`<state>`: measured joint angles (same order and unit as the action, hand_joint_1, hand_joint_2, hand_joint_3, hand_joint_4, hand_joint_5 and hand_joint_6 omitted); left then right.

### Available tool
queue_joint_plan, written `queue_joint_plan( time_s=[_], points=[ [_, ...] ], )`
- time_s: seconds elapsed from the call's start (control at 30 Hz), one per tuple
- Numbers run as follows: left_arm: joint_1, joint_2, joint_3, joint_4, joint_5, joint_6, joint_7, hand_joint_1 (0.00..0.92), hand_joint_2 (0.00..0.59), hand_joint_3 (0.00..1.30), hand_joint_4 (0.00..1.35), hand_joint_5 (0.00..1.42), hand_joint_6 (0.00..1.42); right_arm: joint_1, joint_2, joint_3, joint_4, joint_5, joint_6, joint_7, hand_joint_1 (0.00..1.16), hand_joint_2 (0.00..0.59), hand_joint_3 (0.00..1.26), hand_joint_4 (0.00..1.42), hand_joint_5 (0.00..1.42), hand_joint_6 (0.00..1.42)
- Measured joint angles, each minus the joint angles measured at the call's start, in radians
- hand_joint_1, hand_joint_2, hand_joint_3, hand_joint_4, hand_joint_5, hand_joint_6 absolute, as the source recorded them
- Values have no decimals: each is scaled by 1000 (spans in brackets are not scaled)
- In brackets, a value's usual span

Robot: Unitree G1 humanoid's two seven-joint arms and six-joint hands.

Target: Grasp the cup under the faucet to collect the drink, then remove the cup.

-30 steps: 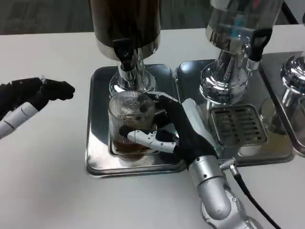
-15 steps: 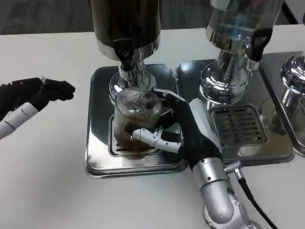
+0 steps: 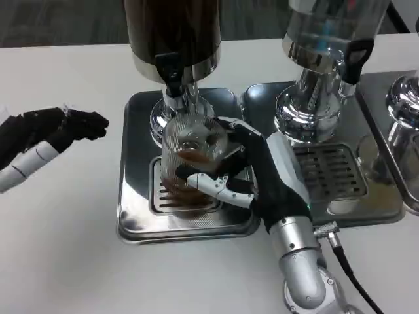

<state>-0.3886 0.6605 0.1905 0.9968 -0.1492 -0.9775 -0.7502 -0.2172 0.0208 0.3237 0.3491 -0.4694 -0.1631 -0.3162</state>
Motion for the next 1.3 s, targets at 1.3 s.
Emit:
queue_joint_plan(
  time_s=[1.3],
  points=[
    [-6,-1,-19,11,7,-41,9,0,135,409,366,350,350,90,-103,-31,-223,-43,126,124,732,229,600,727,823,816]
  ],
)
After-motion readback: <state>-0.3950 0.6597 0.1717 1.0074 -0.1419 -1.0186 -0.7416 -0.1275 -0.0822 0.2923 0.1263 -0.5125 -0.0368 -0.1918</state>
